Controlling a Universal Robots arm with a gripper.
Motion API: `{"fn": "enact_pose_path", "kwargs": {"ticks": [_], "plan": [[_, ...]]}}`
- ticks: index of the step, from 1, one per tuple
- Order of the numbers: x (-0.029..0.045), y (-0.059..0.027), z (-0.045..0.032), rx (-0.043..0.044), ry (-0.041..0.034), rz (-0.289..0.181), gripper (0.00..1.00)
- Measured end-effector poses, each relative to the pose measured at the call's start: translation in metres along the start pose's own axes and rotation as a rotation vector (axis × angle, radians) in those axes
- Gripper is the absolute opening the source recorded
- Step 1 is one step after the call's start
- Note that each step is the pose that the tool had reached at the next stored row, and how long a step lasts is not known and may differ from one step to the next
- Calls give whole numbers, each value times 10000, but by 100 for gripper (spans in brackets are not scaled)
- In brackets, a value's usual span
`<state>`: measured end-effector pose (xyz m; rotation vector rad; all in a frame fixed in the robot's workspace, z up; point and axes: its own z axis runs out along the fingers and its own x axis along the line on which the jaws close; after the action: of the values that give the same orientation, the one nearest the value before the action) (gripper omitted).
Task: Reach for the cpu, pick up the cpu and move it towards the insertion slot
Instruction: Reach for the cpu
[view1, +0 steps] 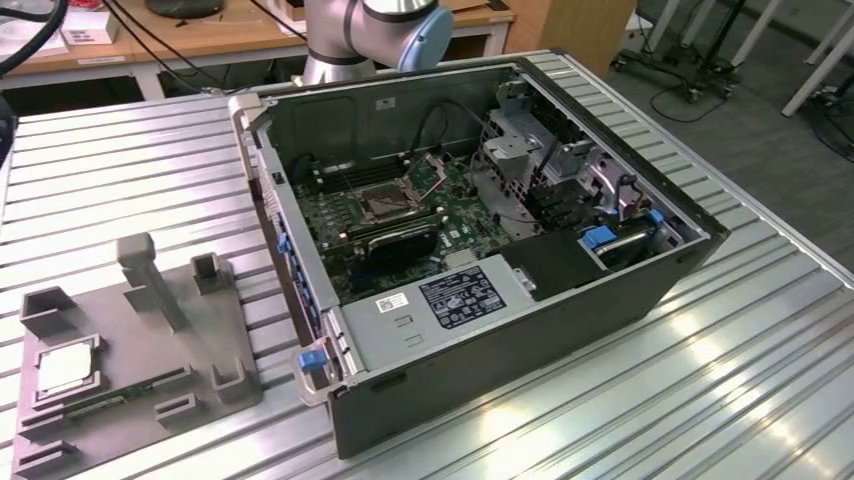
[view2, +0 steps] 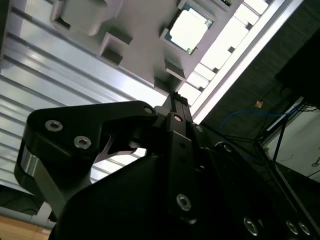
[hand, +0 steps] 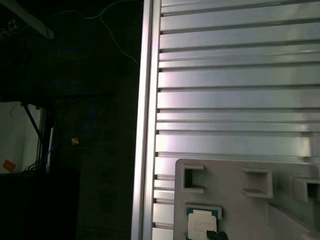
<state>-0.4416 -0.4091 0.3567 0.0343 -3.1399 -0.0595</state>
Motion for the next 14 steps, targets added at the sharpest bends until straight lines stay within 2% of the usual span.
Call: {"fn": "enact_pose_path", "kwargs": {"ticks": [2, 14], "plan": [[18, 0, 1, 1, -13, -1, 11], [18, 0, 1, 2, -22, -2, 11]]}}
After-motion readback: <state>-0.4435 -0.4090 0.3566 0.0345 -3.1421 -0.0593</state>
